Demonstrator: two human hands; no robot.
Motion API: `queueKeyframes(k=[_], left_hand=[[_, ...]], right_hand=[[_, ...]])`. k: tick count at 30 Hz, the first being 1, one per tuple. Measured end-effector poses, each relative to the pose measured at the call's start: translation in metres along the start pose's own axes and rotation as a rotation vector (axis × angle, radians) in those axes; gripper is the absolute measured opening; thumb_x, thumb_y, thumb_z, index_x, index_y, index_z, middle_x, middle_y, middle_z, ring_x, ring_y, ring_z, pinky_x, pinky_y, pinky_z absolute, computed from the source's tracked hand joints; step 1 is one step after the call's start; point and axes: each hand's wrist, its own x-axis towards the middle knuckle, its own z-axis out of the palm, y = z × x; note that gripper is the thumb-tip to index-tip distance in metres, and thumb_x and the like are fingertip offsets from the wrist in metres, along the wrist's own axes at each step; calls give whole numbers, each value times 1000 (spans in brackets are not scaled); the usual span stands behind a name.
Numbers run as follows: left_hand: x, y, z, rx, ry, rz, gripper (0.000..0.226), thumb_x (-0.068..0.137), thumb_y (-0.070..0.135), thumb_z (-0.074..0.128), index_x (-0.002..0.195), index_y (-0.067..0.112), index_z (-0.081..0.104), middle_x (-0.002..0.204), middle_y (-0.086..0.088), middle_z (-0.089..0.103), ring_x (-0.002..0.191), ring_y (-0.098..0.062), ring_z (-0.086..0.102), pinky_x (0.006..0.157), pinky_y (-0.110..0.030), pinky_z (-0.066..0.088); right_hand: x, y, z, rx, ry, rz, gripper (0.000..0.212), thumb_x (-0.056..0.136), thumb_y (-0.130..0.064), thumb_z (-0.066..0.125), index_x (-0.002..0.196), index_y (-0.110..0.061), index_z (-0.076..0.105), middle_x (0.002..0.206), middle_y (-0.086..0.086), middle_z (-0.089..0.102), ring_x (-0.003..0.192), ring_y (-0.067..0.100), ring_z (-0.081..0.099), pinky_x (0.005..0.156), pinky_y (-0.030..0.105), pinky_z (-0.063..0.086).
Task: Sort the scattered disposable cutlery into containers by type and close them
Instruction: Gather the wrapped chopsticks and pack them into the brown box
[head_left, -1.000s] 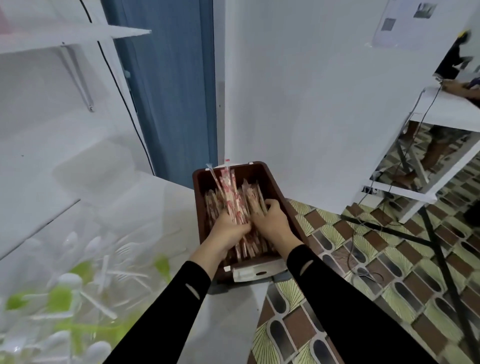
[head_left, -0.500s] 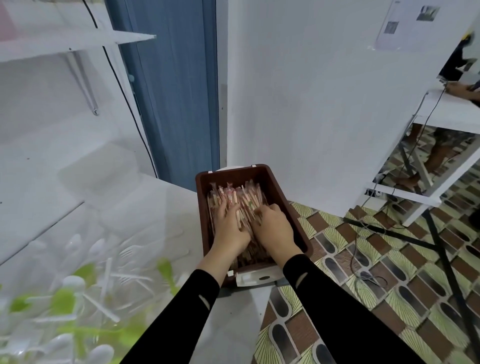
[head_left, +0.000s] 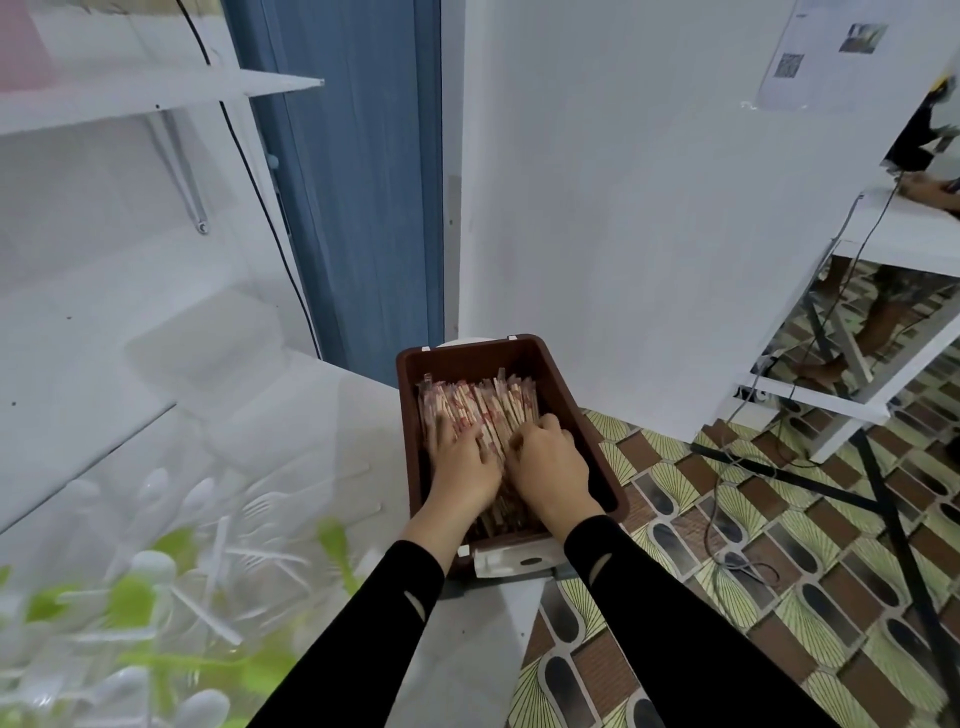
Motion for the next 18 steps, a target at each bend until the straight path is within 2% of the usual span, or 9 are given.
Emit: queueKeyframes(k=[3, 7, 10, 12, 13, 16, 18], left_hand=[[1, -1, 2, 95, -107, -74, 70, 96, 31, 57, 154, 16, 20, 160, -16, -22, 146, -32, -25, 120, -38, -5], [-1, 0, 0, 25, -79, -51, 77, 90, 15, 62, 154, 18, 19, 160, -9, -24, 147, -27, -22, 121, -37, -1], [-1, 1, 1, -47, -17, -18, 63, 93, 12, 55, 150, 16, 30, 164, -9, -4, 150, -25, -10, 122, -36, 2], [-1, 2, -1, -152, 101, 68, 46, 94, 8, 50, 139, 16, 47, 158, -9, 25, 149, -25, 13, 122, -38, 12], [-4, 2, -3, -231, 174, 129, 39, 94, 6, 50, 131, 17, 54, 151, -3, 37, 145, -20, 24, 121, -36, 19], [-27, 5, -20, -435, 290, 272, 33, 94, 1, 48, 110, 27, 62, 136, 17, 44, 129, 7, 35, 110, -14, 24], [-50, 0, -33, -505, 283, 324, 33, 94, 1, 46, 102, 26, 65, 129, 18, 53, 119, 13, 44, 102, -7, 33]], right_hand=[[-2, 0, 0, -17, 30, 43, 24, 95, -7, 49, 118, -4, 53, 129, 14, 38, 110, 30, 52, 69, 29, 40], [-5, 0, -3, -34, 44, 65, 23, 92, -3, 52, 115, -3, 52, 131, 14, 37, 99, 30, 59, 63, 30, 38], [-7, -3, -7, -45, 106, 62, 21, 94, -8, 52, 114, -4, 58, 132, 10, 40, 87, 30, 65, 59, 30, 40], [-8, -5, -10, -57, 143, 36, 23, 96, -12, 50, 116, -6, 59, 134, 9, 41, 83, 30, 67, 59, 30, 40], [-11, -6, -11, -54, 146, 24, 24, 96, -14, 48, 117, -6, 59, 134, 9, 42, 85, 31, 66, 61, 31, 42], [-24, -5, -14, -6, 172, -59, 29, 96, -20, 48, 119, -10, 62, 135, 9, 48, 106, 31, 60, 81, 39, 49], [-39, -7, -14, 55, 243, -191, 27, 93, -18, 52, 115, -13, 67, 132, 8, 53, 112, 31, 55, 90, 41, 44]])
